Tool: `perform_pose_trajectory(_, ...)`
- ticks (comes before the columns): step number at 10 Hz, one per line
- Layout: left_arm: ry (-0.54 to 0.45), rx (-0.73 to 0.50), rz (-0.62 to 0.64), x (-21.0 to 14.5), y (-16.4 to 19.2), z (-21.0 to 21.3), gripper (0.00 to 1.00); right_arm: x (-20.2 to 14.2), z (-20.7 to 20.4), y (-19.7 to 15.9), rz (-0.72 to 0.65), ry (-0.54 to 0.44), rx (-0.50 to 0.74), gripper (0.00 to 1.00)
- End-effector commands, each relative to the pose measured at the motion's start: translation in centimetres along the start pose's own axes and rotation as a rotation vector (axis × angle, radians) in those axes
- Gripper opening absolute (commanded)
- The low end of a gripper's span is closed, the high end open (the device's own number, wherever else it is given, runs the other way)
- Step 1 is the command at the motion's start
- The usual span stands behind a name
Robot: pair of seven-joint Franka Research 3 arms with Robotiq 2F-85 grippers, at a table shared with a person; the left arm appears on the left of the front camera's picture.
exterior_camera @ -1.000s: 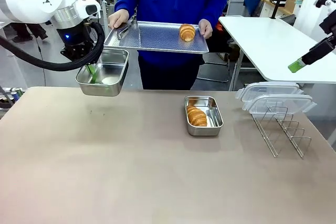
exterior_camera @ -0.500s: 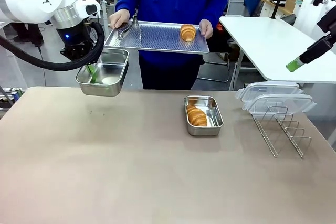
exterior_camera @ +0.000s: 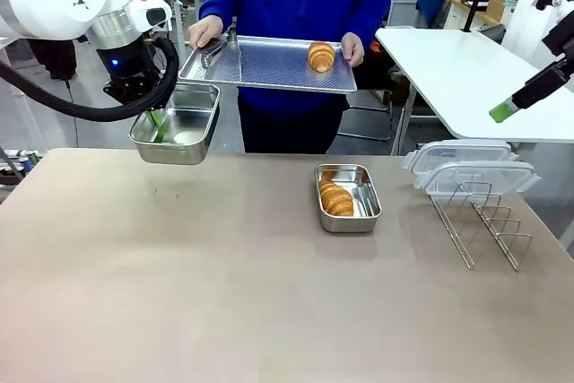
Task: Place the bread in airtight containers.
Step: Once an object is inside an Airtight Container , place the container in the center of the table.
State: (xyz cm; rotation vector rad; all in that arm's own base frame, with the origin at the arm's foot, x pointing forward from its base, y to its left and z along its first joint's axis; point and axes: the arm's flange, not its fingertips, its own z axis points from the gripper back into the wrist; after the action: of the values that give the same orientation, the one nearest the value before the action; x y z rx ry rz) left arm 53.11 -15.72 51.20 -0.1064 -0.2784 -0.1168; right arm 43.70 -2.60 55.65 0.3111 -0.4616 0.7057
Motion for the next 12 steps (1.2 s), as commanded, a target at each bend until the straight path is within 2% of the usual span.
perform_pose_trajectory(1,-0.010,0.001,-0.004,0.05,0.21,0.49,0.00,0.06,-0.15,-0.16,0.001,-0.024,0.007,1.00)
perform_pose_trajectory(12,-0.010,0.001,-0.004,0.05,0.21,0.49,0.00,0.06,-0.15,-0.16,0.001,-0.024,0.007,1.00)
